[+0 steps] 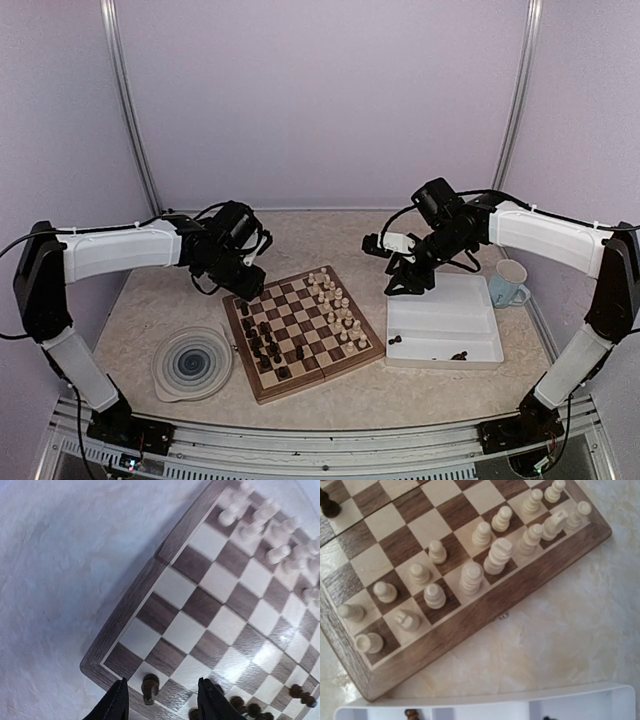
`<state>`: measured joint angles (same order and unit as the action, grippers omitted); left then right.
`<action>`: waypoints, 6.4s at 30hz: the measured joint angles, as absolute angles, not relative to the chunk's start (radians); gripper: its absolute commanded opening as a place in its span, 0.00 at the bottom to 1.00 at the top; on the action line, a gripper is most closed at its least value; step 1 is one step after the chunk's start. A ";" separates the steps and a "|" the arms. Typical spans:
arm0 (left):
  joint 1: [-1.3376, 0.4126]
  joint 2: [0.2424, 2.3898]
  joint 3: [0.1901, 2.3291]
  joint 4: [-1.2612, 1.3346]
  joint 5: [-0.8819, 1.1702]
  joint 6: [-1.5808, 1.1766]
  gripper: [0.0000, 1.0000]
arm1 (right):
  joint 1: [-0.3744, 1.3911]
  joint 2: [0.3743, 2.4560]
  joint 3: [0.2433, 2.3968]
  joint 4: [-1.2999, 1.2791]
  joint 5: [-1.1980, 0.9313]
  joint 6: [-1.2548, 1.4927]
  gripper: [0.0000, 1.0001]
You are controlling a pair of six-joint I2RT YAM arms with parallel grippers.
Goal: Set up the chess pieces on the board
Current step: Pick up the bishop from the chessboard, then place the bishop on f8, then pick up the pawn from the storage box.
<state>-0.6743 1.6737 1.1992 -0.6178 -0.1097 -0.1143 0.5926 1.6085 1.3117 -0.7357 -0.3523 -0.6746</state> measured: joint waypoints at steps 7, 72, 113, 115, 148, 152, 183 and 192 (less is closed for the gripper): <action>-0.857 1.612 1.330 -0.598 -0.095 -0.073 0.45 | 0.593 1.604 1.309 -0.735 -0.352 -0.675 0.53; -0.691 1.579 1.303 -0.795 -0.012 -0.080 0.08 | 0.592 1.592 1.263 -0.720 -0.335 -0.675 0.53; -0.643 1.678 1.167 -0.751 0.027 -0.098 0.09 | 0.592 1.622 1.265 -0.722 -0.327 -0.675 0.53; -0.645 1.688 1.167 -0.749 0.027 -0.098 0.09 | 0.592 1.622 1.265 -0.722 -0.327 -0.675 0.53; -0.667 1.739 1.167 -0.732 0.020 -0.104 0.32 | 0.592 1.622 1.265 -0.722 -0.320 -0.675 0.53; -0.669 1.722 1.170 -0.740 0.009 -0.106 0.35 | 0.592 1.621 1.265 -0.726 -0.318 -0.675 0.54; -0.823 1.530 1.328 -0.569 -0.170 -0.070 0.41 | 0.561 1.543 0.920 -0.636 -0.331 -0.797 0.35; -0.831 1.534 1.328 -0.568 -0.172 -0.081 0.41 | 0.614 1.655 0.969 -0.627 -0.301 -0.854 0.34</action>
<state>-0.8314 1.5337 1.3285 -0.5682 -0.1722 -0.0814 0.6144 1.6554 0.9688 -0.6273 -0.3012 -0.8536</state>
